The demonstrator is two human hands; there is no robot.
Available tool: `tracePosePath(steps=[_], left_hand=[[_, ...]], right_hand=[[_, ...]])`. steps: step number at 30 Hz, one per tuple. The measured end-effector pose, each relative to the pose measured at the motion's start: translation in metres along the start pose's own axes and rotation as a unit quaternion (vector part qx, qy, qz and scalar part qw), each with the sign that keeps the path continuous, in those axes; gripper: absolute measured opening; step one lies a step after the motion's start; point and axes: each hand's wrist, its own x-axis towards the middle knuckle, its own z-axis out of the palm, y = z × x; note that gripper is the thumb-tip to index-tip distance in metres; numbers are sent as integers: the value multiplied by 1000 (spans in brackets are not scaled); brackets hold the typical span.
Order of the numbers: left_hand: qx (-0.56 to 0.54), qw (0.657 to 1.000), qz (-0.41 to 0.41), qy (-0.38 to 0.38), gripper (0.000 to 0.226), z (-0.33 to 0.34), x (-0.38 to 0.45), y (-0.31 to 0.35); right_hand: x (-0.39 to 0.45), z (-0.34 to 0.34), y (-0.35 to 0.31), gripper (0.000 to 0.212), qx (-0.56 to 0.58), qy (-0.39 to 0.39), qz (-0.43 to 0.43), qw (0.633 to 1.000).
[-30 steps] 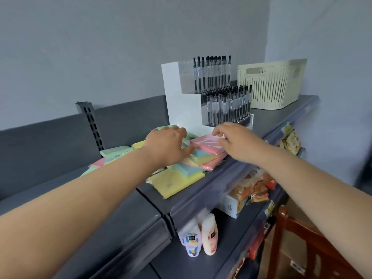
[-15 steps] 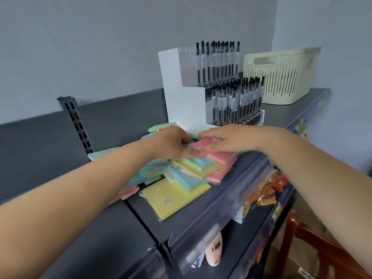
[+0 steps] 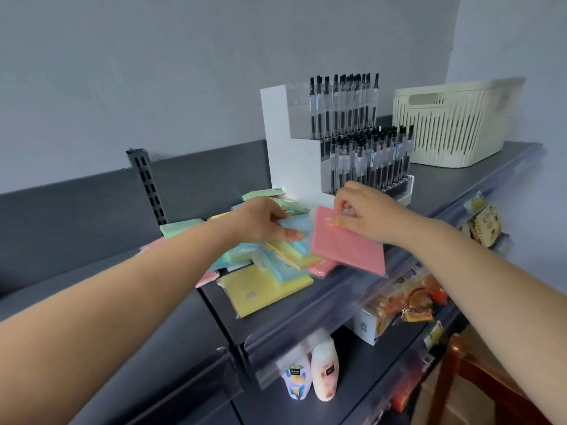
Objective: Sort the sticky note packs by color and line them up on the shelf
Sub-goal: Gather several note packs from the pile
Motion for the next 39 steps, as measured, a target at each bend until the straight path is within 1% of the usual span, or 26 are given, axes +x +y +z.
tracePosePath(steps=[3,6,7,10,11,13,15,19,24,27,34,36,39], left_hand=[[-54,998,-23,32,59,-1,-10,5],[-94,993,-33,64,54,-5,-20,12],[-107,991,-37,74,51,-6,-24,12],[-159,981,-56,99,43,-8,-39,8],[-183,975,-62,111,40,-9,-45,6],[-246,957,-74,136,38,-11,-58,1],[-305,935,-85,160,34,-15,-75,-5],[-349,908,-94,210,30,-24,-114,-22],[-342,893,-114,270,27,-43,-167,-49],[-327,882,-135,312,29,-56,-206,-70],[-315,853,-181,374,31,-84,-297,-118],[-306,849,-192,384,32,-93,-326,-134],[-298,841,-207,402,35,-106,-370,-160]], right_hand=[[-6,5,-1,24,-1,5,7,1000],[-10,12,-7,21,15,45,31,998],[-10,14,-9,24,18,50,39,998],[-13,15,-19,42,-19,27,72,997],[-13,17,-21,46,-36,25,76,996],[-13,21,-26,46,-36,43,70,996],[-13,23,-32,42,2,75,60,995],[-13,21,-56,34,72,120,10,990],[-9,16,-116,30,172,148,-72,971],[-8,20,-163,21,206,121,-116,964],[-14,47,-264,8,243,71,-173,952],[-15,54,-296,10,251,59,-189,947],[-20,65,-345,24,265,44,-212,940]])
